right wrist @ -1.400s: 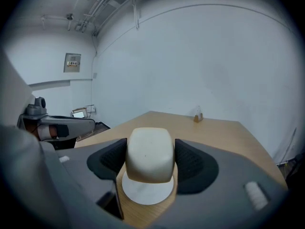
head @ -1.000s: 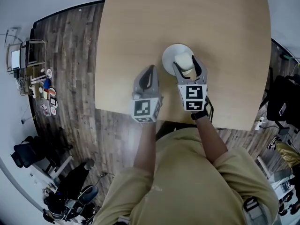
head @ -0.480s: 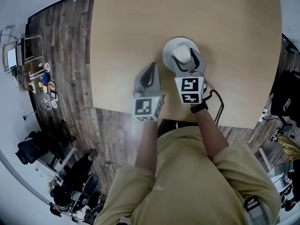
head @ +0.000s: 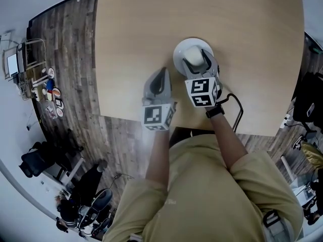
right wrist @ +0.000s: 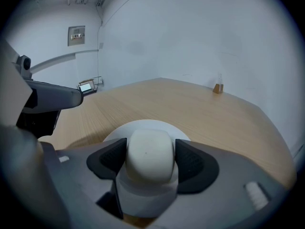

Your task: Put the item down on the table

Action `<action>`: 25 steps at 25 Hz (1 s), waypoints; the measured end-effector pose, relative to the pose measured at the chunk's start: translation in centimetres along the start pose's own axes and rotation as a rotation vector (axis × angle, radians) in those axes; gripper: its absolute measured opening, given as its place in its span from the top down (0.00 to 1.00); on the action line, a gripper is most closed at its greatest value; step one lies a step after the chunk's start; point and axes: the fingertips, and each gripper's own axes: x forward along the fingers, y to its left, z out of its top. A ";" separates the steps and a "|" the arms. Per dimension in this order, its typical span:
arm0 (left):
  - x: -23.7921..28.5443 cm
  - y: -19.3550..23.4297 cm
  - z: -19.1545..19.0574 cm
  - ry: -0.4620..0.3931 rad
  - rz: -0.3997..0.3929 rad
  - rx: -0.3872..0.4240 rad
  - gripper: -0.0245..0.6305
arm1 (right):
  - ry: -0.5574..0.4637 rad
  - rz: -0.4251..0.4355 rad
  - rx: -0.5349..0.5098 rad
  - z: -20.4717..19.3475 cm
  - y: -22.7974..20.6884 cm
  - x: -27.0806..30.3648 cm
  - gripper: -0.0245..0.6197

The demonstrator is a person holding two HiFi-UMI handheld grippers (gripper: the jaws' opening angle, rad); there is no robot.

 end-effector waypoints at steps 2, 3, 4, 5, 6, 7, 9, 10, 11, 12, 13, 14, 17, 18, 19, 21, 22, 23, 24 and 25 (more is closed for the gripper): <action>-0.3 -0.3 0.2 -0.004 0.000 0.003 0.96 | -0.009 -0.005 0.015 0.1 -0.2 -0.2 0.43; -0.5 -0.4 0.3 -0.007 0.000 0.003 0.96 | -0.018 -0.008 0.024 0.3 -0.3 -0.4 0.41; -0.7 -0.5 0.4 -0.014 -0.001 -0.002 0.96 | -0.029 -0.010 0.034 0.5 -0.4 -0.7 0.41; -1.0 -0.5 0.8 -0.024 -0.003 -0.008 0.96 | -0.042 -0.011 0.042 0.8 -0.5 -1.1 0.41; -1.3 -0.6 1.2 -0.035 -0.006 -0.014 0.96 | -0.055 -0.010 0.050 1.2 -0.5 -1.5 0.41; -1.7 -0.7 1.8 -0.048 -0.008 -0.017 0.96 | -0.067 -0.009 0.056 1.6 -0.4 -2.0 0.41; -2.4 -0.9 2.9 -0.073 -0.010 -0.016 0.96 | -0.089 -0.014 0.068 2.3 -0.5 -3.3 0.41; -2.8 -1.1 3.5 -0.086 -0.011 -0.014 0.96 | -0.099 -0.019 0.075 2.5 -0.6 -4.0 0.41; -3.2 -1.3 4.0 -0.098 -0.012 -0.010 0.96 | -0.108 -0.023 0.084 2.7 -0.7 -4.8 0.41; -3.6 -1.6 4.4 -0.107 -0.013 -0.004 0.96 | -0.119 -0.027 0.094 2.9 -0.8 -5.7 0.41; -4.1 -1.8 4.9 -0.116 -0.016 0.005 0.96 | -0.134 -0.030 0.107 3.1 -0.9 -6.6 0.41; -4.5 -2.1 5.3 -0.124 -0.018 0.014 0.96 | -0.154 -0.031 0.121 3.4 -0.9 -7.5 0.45; -5.8 -2.8 6.3 -0.145 -0.022 0.035 0.96 | -0.225 -0.028 0.156 4.4 -1.0 -10.4 0.52; -6.3 -3.1 6.6 -0.154 -0.023 0.040 0.96 | -0.243 -0.030 0.160 4.7 -1.0 -11.4 0.54; -6.7 -3.5 7.0 -0.164 -0.025 0.044 0.96 | -0.258 -0.033 0.162 4.9 -0.9 -12.3 0.56; -7.7 -4.3 7.9 -0.184 -0.032 0.054 0.96 | -0.281 -0.038 0.161 5.3 -0.8 -14.1 0.59; -8.2 -4.6 8.3 -0.195 -0.034 0.060 0.96 | -0.294 -0.041 0.160 5.6 -0.7 -15.0 0.60; -8.8 -4.9 8.7 -0.206 -0.036 0.065 0.96 | -0.309 -0.046 0.158 5.9 -0.6 -16.0 0.63; -9.3 -5.1 9.1 -0.217 -0.037 0.071 0.96 | -0.325 -0.051 0.155 6.1 -0.6 -16.9 0.67; -9.9 -5.3 9.4 -0.227 -0.036 0.077 0.96 | -0.342 -0.056 0.151 6.3 -0.5 -17.8 0.68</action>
